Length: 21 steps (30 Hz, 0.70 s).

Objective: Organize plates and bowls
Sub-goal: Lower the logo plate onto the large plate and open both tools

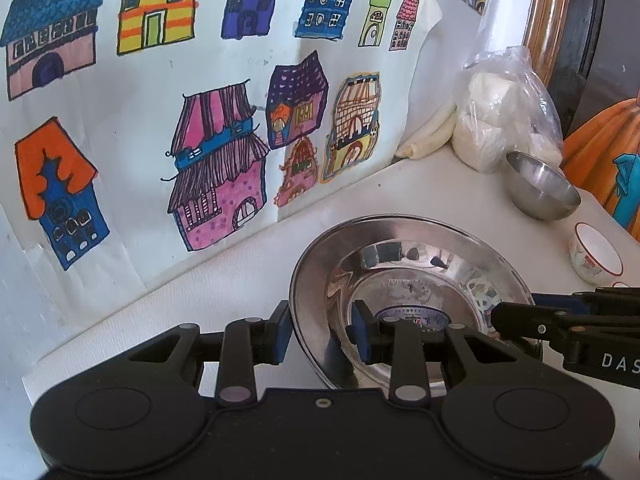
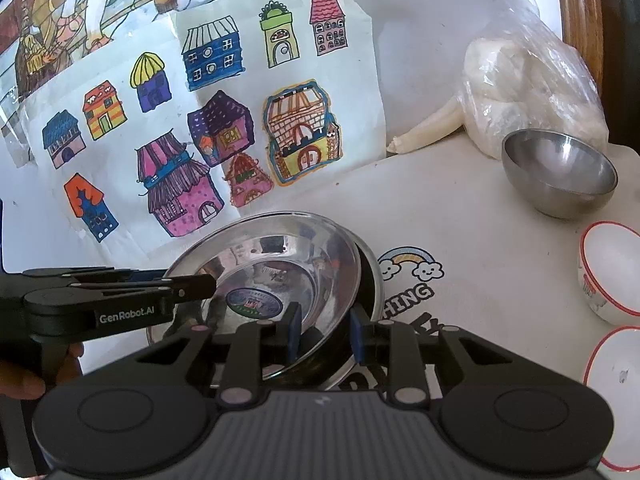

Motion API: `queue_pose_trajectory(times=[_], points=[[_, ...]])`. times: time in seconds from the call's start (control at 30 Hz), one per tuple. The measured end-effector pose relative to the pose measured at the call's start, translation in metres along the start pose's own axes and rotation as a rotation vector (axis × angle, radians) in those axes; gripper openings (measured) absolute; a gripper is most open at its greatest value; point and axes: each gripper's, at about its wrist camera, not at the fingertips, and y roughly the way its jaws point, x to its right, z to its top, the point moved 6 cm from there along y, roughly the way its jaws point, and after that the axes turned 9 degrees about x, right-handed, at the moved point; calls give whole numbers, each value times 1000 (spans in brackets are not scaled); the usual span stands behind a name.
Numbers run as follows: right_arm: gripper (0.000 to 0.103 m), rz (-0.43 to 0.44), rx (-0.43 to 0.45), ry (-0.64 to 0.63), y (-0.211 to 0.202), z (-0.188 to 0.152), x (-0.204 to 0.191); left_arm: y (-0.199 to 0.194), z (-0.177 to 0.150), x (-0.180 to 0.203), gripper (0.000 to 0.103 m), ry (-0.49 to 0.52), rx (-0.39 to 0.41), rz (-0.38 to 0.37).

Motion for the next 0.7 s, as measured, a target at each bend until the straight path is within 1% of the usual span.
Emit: queue_pose_trajectory(times=[0.5, 0.7], points=[[29, 2, 1, -10, 0, 0, 1, 2, 0, 1, 37, -5, -9, 0], [29, -12, 10, -47, -1, 0, -2, 2, 0, 1, 38, -15, -10, -4]])
